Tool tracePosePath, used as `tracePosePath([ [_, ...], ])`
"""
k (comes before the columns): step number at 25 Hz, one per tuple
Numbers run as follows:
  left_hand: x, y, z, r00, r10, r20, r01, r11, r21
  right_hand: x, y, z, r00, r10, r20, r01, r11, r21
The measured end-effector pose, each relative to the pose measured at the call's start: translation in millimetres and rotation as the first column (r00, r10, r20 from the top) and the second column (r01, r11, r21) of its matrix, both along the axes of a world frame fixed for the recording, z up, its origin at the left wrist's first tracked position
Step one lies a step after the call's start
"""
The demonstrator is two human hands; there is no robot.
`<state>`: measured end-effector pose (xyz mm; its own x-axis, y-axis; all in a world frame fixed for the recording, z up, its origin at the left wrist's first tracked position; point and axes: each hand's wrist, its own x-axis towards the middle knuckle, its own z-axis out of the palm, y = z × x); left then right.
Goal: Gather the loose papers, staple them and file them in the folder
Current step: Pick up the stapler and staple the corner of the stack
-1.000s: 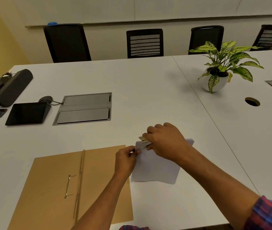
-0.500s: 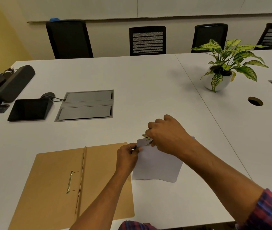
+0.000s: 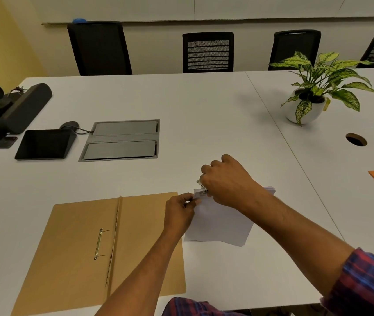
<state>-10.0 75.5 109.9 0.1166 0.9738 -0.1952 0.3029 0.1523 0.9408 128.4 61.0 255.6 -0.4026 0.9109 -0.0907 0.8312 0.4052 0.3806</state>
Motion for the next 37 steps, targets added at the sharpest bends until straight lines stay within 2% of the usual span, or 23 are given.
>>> tracePosePath([
  [10,-3,4,1,0.999,-0.023,-0.034,0.023,1.0,0.008,-1,6,9,0.997,0.022,-0.076,-0.023,1.0,-0.011],
  [15,-1,3,1,0.999,-0.031,-0.044,0.031,1.0,-0.002,-1,8,5,1.0,0.025,0.013,-0.024,1.0,-0.011],
  [22,1,1,3,0.998,-0.043,-0.052,0.043,0.999,0.006,-3,13,2,1.0,0.024,0.019,-0.024,0.999,-0.029],
  [27,0,0,2,0.998,-0.043,-0.037,0.044,0.999,0.005,2,19,0,0.999,0.028,-0.042,-0.03,0.998,-0.055],
  [32,-4,3,4,0.998,-0.046,-0.043,0.047,0.999,0.022,18,21,12,0.991,-0.006,-0.133,0.005,1.0,-0.014],
  [37,-2,2,2,0.997,-0.054,-0.054,0.056,0.998,0.037,18,21,3,0.997,0.001,-0.076,-0.004,0.999,-0.037],
])
